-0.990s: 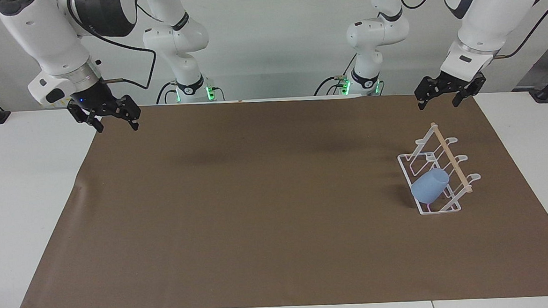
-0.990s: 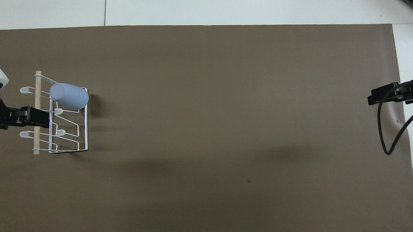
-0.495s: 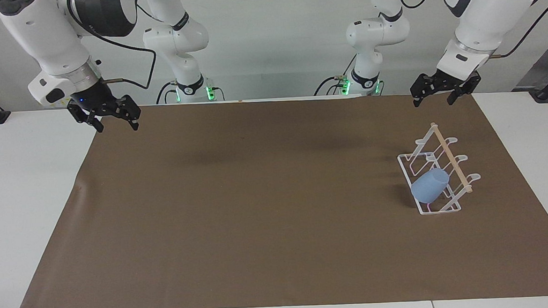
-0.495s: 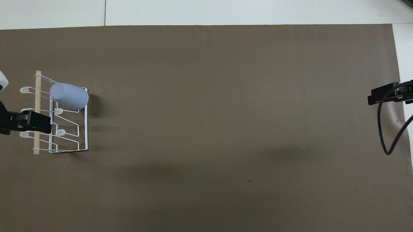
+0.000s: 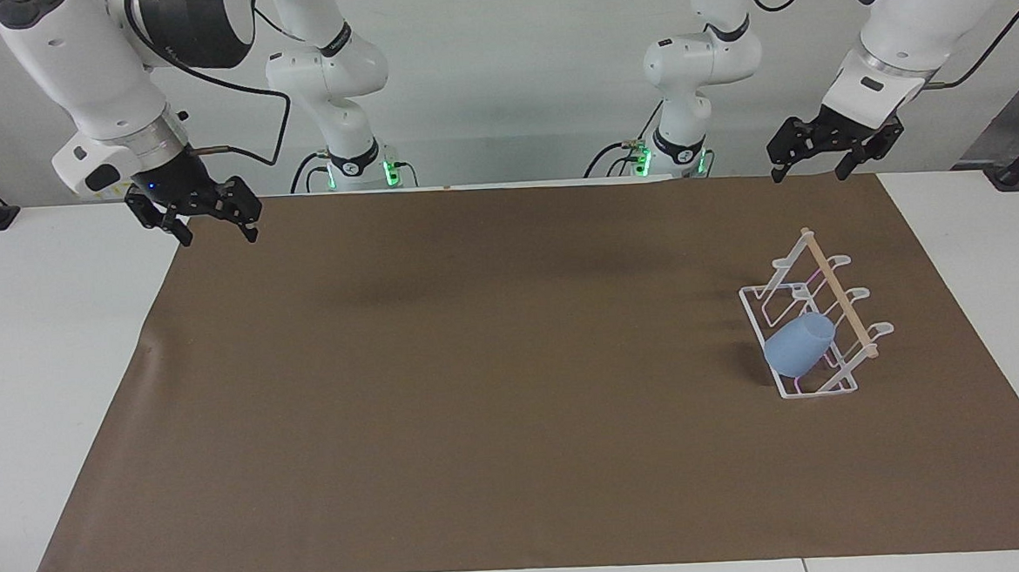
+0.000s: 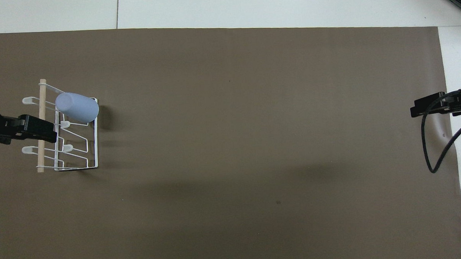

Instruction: Hang cup on cup holder

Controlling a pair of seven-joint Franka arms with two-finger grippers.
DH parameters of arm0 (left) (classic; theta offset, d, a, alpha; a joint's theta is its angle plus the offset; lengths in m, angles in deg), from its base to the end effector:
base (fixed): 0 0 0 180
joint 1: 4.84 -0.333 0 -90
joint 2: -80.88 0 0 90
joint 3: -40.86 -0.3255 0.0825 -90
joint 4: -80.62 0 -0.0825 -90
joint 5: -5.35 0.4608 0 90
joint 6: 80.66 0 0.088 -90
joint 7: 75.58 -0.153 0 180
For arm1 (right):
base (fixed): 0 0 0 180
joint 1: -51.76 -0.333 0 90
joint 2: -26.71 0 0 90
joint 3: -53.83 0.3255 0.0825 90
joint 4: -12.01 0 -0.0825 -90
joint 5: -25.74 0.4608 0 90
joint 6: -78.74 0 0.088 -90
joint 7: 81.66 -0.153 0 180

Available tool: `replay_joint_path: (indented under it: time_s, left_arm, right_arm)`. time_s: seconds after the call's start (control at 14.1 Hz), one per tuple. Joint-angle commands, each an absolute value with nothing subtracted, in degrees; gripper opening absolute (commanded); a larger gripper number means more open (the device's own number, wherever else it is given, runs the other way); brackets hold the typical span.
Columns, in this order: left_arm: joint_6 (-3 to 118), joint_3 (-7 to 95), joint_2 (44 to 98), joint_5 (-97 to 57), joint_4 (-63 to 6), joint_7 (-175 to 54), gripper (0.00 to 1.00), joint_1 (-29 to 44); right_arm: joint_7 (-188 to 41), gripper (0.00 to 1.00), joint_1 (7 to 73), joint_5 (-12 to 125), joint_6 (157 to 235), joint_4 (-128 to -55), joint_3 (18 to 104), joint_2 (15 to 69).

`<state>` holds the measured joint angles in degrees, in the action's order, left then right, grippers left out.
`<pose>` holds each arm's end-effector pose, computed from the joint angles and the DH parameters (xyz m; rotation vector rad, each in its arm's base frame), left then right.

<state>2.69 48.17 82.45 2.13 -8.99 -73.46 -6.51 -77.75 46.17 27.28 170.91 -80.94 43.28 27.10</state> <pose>0.6026 -0.0696 0.5993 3.0902 -0.1012 -0.1322 0.6324 -0.0506 0.5588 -3.1142 0.0306 0.0284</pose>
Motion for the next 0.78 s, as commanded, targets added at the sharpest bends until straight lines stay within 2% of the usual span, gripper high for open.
replay_joint_path:
  time_s: [0.0,0.71]
  left_arm:
    - [5.54,47.19,82.02,0.96,-9.02,-74.79,1.0,-5.63]
    - [6.35,47.19,82.11,1.84,-9.55,-73.94,1.0,-5.89]
  right_arm:
    - [-76.83,1.0,46.31,26.35,171.56,-82.38,43.37,25.92]
    - [-76.65,1.0,46.31,26.35,171.47,-82.3,43.37,25.83]
